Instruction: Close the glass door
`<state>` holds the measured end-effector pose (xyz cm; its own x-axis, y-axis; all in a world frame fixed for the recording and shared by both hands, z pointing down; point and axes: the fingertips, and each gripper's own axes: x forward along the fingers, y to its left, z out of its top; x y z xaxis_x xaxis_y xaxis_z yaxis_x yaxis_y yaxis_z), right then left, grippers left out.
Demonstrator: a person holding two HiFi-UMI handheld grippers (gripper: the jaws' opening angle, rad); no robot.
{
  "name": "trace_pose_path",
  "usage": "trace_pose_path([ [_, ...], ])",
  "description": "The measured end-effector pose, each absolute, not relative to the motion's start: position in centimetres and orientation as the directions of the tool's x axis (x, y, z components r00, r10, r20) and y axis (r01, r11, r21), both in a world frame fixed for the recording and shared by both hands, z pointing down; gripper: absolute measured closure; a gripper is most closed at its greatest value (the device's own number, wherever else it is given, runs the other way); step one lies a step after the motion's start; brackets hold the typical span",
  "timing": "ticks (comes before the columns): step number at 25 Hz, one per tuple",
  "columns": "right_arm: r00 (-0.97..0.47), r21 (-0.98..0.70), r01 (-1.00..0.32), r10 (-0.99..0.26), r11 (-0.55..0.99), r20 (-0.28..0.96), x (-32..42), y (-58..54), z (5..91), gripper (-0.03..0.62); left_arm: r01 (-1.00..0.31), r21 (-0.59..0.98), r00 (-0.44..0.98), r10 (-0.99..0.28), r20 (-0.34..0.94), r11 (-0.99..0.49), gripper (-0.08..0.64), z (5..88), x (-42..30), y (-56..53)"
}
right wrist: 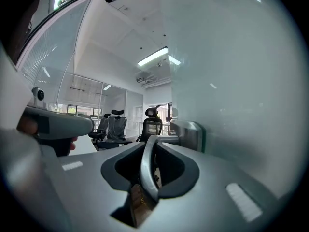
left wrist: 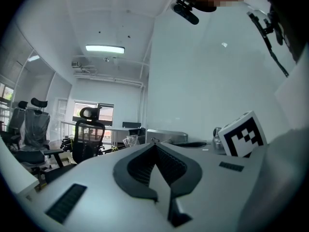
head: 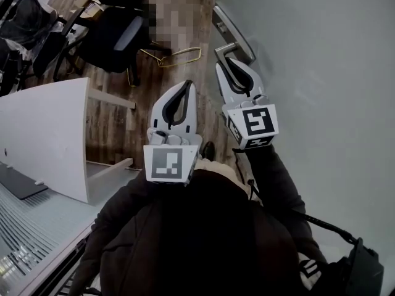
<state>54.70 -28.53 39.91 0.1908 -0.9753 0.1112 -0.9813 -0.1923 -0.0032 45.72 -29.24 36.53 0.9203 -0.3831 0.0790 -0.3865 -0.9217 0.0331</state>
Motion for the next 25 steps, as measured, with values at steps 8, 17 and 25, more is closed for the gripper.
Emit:
trace_pose_path([
  [8, 0.152, -0.03, -0.987, -0.982, -0.156, 0.111, 52.4, -28.5, 39.5, 0.525, -0.453, 0.042, 0.889, -0.448, 0.095, -0.89, 0.563, 36.3, 41.1, -29.9],
  [17, 0.111, -0.035, -0.993, -0.989, -0.115, 0.101, 46.2, -29.6, 40.5, 0.525, -0.445, 0.057, 0.894, -0.44, 0.085, -0.894, 0.563, 37.3, 34.3, -31.7],
  [25, 0.064, -0.016, -0.998, -0.992, -0.066, 0.108, 40.5, -30.0, 39.1, 0.525, -0.451, 0.072, 0.892, -0.447, 0.064, -0.89, 0.563, 35.8, 29.3, -32.4],
])
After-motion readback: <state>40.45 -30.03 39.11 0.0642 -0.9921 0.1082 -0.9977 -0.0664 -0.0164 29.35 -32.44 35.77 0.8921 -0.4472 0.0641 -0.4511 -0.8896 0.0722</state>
